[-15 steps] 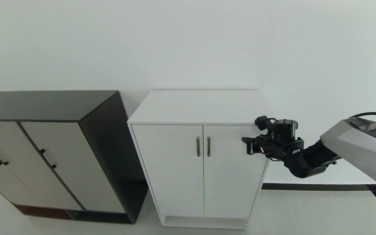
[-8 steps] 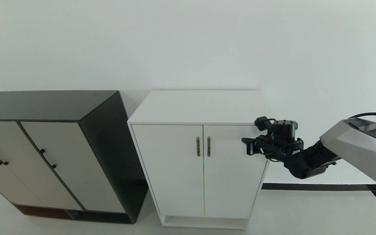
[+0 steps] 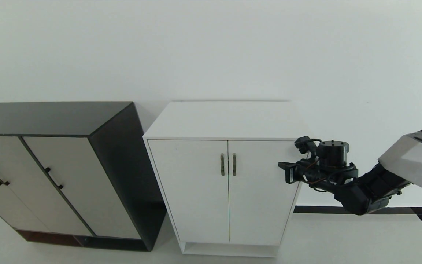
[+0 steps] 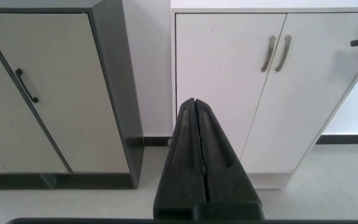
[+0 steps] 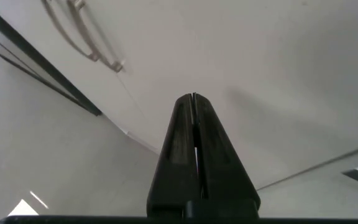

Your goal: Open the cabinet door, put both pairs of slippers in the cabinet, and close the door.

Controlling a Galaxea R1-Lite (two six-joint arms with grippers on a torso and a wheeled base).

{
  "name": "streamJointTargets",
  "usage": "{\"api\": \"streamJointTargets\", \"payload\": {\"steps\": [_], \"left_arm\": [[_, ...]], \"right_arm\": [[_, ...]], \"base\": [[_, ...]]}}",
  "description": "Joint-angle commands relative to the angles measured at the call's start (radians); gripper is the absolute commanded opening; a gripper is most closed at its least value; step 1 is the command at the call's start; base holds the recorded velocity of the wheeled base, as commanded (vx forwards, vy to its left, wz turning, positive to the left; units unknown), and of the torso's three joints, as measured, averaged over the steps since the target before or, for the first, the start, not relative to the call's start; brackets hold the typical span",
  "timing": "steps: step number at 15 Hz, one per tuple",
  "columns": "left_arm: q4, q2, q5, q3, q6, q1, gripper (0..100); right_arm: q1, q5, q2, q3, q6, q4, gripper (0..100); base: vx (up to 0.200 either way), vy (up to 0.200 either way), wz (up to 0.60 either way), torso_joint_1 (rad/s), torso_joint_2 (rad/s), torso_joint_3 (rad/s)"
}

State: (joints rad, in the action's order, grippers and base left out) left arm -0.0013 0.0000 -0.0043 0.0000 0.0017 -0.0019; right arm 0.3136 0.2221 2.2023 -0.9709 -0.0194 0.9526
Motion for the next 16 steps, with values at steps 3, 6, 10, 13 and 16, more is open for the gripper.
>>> {"api": "streamJointTargets", "payload": {"steps": [3,6,10,13,16], "left_arm": [[0.0,0.002,0.0,0.0,0.0,0.0,0],[0.0,0.002,0.0,0.0,0.001,0.0,0],[0.0,0.002,0.0,0.0,0.0,0.0,0],[0.0,0.002,0.0,0.0,0.0,0.0,0],[0.0,0.002,0.0,0.0,0.0,-0.001,0]], "right_arm": [[-0.025,-0.026,-0.224,0.248,-0.001,0.035,0],[-0.074,-0.05,-0.342,0.419,0.006,0.091,0],[-0.223,-0.052,-0.536,0.643,0.006,0.095,0],[-0.327,-0.052,-0.647,0.744,0.019,0.091,0],[-0.38,-0.05,-0.771,0.893,0.07,0.092,0]], "base": [[0.0,0.0,0.0,0.0,0.0,0.0],[0.0,0.0,0.0,0.0,0.0,0.0],[0.0,0.0,0.0,0.0,0.0,0.0],[0.0,0.0,0.0,0.0,0.0,0.0],[0.0,0.0,0.0,0.0,0.0,0.0]]}}
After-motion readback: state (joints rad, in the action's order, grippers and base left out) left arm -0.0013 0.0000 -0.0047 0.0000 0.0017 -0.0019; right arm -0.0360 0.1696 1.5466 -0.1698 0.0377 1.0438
